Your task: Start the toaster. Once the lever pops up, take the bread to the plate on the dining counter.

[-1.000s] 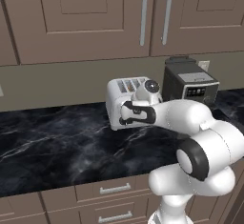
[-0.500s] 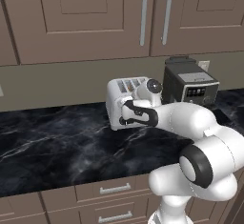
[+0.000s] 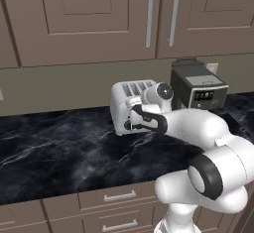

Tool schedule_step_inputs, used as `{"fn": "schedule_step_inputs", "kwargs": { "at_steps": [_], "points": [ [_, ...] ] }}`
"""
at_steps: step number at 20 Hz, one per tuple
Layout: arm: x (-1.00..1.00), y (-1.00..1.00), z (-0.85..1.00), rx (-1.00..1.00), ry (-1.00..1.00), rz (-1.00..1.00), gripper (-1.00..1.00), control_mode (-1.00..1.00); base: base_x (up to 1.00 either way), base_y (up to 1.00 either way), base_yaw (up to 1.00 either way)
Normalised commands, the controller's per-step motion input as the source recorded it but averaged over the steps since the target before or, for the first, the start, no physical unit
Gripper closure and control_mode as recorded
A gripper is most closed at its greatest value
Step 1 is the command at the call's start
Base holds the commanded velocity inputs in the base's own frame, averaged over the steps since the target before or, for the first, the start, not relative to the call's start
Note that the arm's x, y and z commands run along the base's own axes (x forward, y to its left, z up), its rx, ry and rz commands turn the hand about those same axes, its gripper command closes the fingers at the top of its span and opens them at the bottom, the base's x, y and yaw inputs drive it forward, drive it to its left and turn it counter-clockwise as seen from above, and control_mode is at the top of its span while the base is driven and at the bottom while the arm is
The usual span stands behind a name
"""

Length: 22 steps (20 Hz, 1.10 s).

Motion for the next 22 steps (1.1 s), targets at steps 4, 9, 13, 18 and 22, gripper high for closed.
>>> {"fn": "schedule_step_inputs", "kwargs": {
  "at_steps": [4,9,13,18,22],
  "points": [
    [0.00,-0.09,0.10,0.05,-0.06,-0.04,-1.00,-1.00,0.00,0.00,0.00],
    [0.01,0.00,0.15,0.04,-0.07,-0.08,-1.00,-1.00,0.00,0.00,0.00],
    [0.03,0.00,0.23,0.02,-0.03,-0.12,-1.00,-1.00,0.00,0.00,0.00],
    [0.11,0.00,0.20,0.01,0.00,-0.05,-1.00,-1.00,0.00,0.00,0.00],
    [0.22,0.00,0.07,0.00,0.00,0.00,-1.00,-1.00,0.00,0.00,0.00]
  ]
}}
